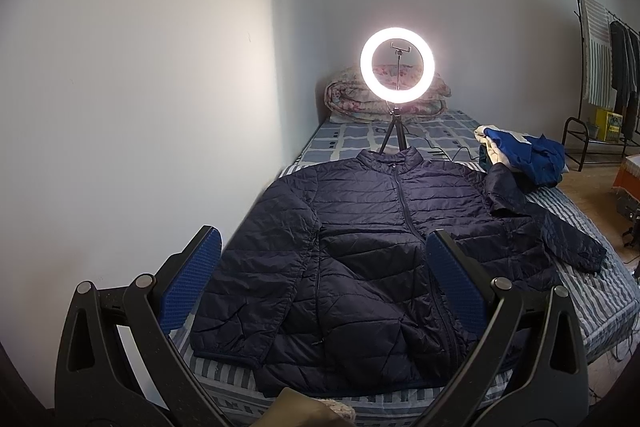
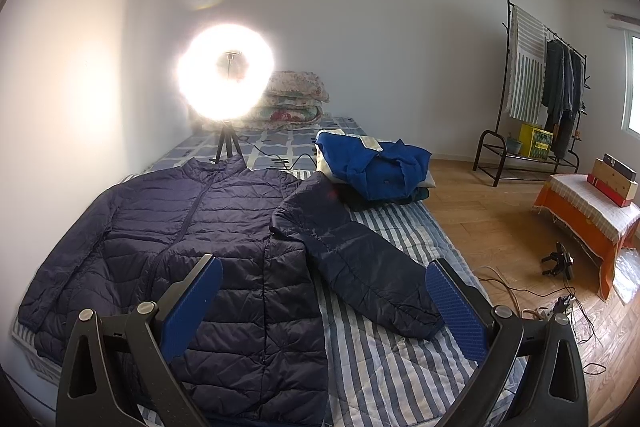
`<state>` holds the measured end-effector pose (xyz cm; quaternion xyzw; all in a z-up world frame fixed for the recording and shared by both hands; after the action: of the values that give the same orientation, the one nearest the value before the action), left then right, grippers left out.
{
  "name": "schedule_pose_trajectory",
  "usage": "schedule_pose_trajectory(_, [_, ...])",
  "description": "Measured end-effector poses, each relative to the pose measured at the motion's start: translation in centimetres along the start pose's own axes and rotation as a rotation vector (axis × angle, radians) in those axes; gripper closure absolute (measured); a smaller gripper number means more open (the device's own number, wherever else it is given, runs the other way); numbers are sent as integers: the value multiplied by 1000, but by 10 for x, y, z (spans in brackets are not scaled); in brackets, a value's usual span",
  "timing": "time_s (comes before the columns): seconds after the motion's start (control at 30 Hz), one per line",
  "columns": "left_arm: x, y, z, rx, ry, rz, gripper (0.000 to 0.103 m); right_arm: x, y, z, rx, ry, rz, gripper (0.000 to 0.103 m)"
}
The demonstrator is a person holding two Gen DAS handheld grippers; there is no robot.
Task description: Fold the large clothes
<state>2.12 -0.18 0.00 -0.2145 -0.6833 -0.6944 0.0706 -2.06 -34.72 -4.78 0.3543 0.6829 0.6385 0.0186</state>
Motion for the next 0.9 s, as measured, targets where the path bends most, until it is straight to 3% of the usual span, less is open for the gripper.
schedule_pose_trajectory(0.9, [1,0,1,0,1,-5,0,-1,-1,5,12,2,1,0])
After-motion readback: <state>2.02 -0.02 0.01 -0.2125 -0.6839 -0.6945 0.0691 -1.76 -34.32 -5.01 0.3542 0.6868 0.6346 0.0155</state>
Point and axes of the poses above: each gripper's, at about its wrist camera, not at the fingertips, and x roughly against the way its jaws point, z to its left, y to its top, the point moved 3 cm from there along -x, roughly the way its jaws point, and after that the axes turned 12 degrees about -y, right-handed, at the moved point
